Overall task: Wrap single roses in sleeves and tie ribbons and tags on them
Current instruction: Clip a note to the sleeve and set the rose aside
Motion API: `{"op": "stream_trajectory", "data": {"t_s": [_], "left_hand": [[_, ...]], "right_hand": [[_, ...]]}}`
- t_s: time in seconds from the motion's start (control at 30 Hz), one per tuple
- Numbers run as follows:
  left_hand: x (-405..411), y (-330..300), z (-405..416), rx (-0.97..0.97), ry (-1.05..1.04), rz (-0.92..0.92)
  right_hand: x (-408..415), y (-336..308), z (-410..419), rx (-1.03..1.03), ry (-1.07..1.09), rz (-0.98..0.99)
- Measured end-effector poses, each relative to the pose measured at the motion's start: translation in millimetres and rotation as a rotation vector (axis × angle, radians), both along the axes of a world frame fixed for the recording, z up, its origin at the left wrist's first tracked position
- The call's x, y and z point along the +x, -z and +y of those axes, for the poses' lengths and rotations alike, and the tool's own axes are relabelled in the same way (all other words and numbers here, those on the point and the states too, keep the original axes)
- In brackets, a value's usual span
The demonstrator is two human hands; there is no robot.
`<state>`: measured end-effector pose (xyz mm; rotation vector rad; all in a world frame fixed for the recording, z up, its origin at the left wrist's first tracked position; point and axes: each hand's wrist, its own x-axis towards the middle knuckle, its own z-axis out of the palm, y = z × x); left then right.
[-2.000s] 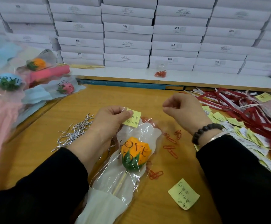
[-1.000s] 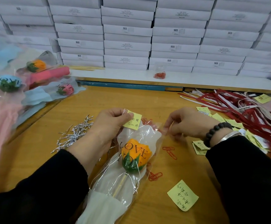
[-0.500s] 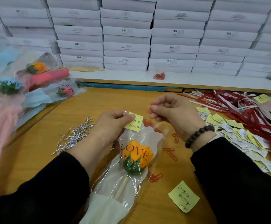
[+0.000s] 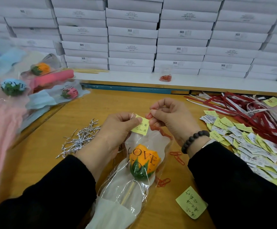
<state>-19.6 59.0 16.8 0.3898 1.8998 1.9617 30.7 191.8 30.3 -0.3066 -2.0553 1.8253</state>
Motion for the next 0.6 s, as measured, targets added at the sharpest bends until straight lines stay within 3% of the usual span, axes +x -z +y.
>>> {"op": "stream_trajectory", "data": {"t_s": [0.3, 0.6], "left_hand": [[-1.3, 0.2, -0.6, -0.010, 0.007, 0.008], [-2.7, 1.2, -0.4, -0.008, 0.017, 0.010]], "right_hand": [[1.1, 0.3, 3.1, 0.021, -0.028, 0.044], [-1.0, 1.1, 0.7, 0.252, 0.121, 0.023]]}}
